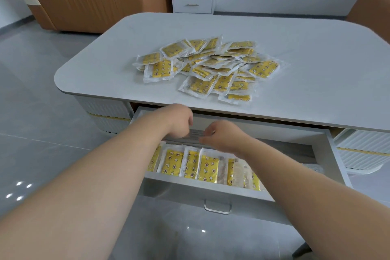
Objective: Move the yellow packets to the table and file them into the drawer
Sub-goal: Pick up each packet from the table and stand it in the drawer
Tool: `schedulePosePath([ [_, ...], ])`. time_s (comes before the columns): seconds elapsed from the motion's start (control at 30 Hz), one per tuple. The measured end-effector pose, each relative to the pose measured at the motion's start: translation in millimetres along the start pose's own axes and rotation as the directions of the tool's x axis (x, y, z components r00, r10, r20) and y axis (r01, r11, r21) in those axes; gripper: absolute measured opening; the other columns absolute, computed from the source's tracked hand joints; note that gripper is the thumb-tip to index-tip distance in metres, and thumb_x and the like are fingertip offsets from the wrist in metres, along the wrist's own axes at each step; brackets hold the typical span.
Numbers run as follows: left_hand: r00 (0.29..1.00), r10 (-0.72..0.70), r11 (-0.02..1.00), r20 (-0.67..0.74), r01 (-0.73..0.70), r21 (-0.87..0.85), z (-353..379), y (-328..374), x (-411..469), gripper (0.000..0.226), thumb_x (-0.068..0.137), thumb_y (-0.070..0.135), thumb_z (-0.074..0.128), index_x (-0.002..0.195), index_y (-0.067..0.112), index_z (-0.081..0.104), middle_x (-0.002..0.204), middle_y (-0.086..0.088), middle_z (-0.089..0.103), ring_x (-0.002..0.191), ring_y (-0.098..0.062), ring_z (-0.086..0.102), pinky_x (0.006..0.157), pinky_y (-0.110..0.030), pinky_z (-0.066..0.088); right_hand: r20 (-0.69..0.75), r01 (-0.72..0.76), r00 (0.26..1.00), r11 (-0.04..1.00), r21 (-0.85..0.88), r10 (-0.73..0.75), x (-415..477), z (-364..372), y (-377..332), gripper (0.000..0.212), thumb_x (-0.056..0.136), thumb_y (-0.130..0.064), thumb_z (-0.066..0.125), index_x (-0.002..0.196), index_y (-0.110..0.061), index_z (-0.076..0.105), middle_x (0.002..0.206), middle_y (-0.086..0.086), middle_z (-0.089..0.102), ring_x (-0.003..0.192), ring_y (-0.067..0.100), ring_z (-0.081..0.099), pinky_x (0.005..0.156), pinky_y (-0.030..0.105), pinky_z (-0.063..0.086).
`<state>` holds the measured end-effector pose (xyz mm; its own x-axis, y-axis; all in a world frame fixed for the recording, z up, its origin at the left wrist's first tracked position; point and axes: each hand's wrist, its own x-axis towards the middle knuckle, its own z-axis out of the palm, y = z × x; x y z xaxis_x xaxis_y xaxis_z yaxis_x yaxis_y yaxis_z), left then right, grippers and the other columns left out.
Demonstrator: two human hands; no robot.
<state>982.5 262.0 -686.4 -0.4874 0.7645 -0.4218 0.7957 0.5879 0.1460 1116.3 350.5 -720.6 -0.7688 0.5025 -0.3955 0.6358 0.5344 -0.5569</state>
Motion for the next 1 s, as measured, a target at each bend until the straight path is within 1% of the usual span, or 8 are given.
schedulePosePath([
  [0.13, 0.952, -0.049, 0.995, -0.302, 0.019, -0.099, -25.0, 30.9, -0.6, 0.013, 0.090, 0.017, 0.066, 0.100, 0.022, 0.072, 0.106, -0.001, 0.068, 0.092, -0.023, 0.065, 0.078, -0.036, 0.057, -0.139, -0.020, 0.988, 0.951, 0.307, 0.066, -18.2, -42.5, -5.5, 0.012, 0.095, -0.027, 0.066, 0.096, -0.016, 0.069, 0.089, 0.003, 0.076, 0.081, 0.018, 0.075, 0.066, 0.030, 0.059],
  [0.3, 0.870, -0.170, 0.983, -0.462, 0.116, -0.144, -33.8, 55.3, 14.0, 0.015, 0.086, 0.007, 0.060, 0.073, 0.014, 0.058, 0.082, -0.002, 0.059, 0.067, -0.021, 0.053, 0.052, -0.029, 0.041, -0.308, -0.028, 0.879, 0.684, 0.729, 0.364, -16.6, -81.7, 19.6, 0.012, 0.096, -0.014, 0.062, 0.107, -0.012, 0.066, 0.090, 0.003, 0.069, 0.071, 0.018, 0.074, 0.054, 0.028, 0.053],
  [0.33, 0.861, -0.189, 0.981, -0.473, 0.141, -0.136, -34.2, 56.7, 16.0, 0.015, 0.088, 0.008, 0.060, 0.074, 0.014, 0.056, 0.086, -0.005, 0.058, 0.070, -0.022, 0.053, 0.053, -0.030, 0.039, -0.301, -0.017, 0.863, 0.619, 0.785, 0.405, -15.4, -86.2, 24.9, 0.015, 0.096, -0.013, 0.061, 0.110, -0.012, 0.065, 0.092, 0.003, 0.066, 0.075, 0.020, 0.074, 0.054, 0.029, 0.053],
  [0.4, 0.844, -0.205, 0.979, -0.495, 0.171, -0.115, -31.7, 55.5, 23.3, 0.012, 0.095, 0.022, 0.060, 0.102, 0.013, 0.061, 0.113, -0.011, 0.058, 0.098, -0.028, 0.056, 0.068, -0.035, 0.043, -0.282, 0.007, 0.859, 0.541, 0.841, 0.427, -12.5, -91.3, 31.6, 0.019, 0.097, -0.012, 0.062, 0.116, -0.013, 0.063, 0.096, 0.004, 0.064, 0.079, 0.025, 0.076, 0.053, 0.029, 0.052],
  [0.5, 0.842, -0.296, 0.955, -0.450, 0.247, -0.167, -21.6, 49.9, 37.6, 0.051, 0.102, 0.042, 0.048, 0.141, 0.010, 0.041, 0.139, -0.017, 0.046, 0.126, -0.034, 0.045, 0.092, -0.043, 0.043, -0.257, 0.032, 0.888, 0.505, 0.862, 0.382, -8.4, -93.5, 30.4, 0.020, 0.097, -0.012, 0.062, 0.116, -0.018, 0.067, 0.101, 0.001, 0.066, 0.077, 0.022, 0.077, 0.048, 0.027, 0.047],
  [0.73, 0.812, -0.323, 0.944, -0.486, 0.241, -0.224, -11.3, 34.3, 53.1, 0.049, 0.102, 0.039, 0.052, 0.139, 0.008, 0.040, 0.135, -0.017, 0.052, 0.126, -0.035, 0.045, 0.095, -0.043, 0.040, -0.168, -0.038, 0.883, 0.423, 0.905, 0.439, -3.1, -92.2, 23.0, 0.015, 0.095, -0.016, 0.067, 0.109, -0.012, 0.065, 0.087, 0.004, 0.063, 0.070, 0.015, 0.064, 0.049, 0.024, 0.037],
  [0.9, 0.790, -0.370, 0.906, -0.488, 0.193, -0.375, -18.6, 33.8, 49.5, 0.064, 0.091, 0.032, 0.072, 0.140, 0.008, 0.040, 0.137, -0.016, 0.048, 0.126, -0.035, 0.047, 0.097, -0.044, 0.043, -0.233, -0.029, 0.871, 0.519, 0.854, 0.432, -0.5, -92.4, 22.1, 0.007, 0.096, -0.013, 0.062, 0.089, -0.014, 0.063, 0.081, 0.001, 0.061, 0.077, 0.018, 0.064, 0.053, 0.026, 0.042],
  [1.0, 0.797, -0.431, 0.816, -0.422, 0.145, -0.560, -21.2, 30.9, 49.8, 0.063, 0.085, 0.014, 0.076, 0.137, 0.007, 0.043, 0.132, -0.014, 0.053, 0.111, -0.030, 0.055, 0.071, -0.030, 0.047, -0.236, 0.007, 0.876, 0.479, 0.878, 0.420, -0.6, -91.5, 21.1, 0.006, 0.098, -0.016, 0.062, 0.104, -0.014, 0.065, 0.078, -0.004, 0.059, 0.080, 0.018, 0.069, 0.054, 0.026, 0.039],
])
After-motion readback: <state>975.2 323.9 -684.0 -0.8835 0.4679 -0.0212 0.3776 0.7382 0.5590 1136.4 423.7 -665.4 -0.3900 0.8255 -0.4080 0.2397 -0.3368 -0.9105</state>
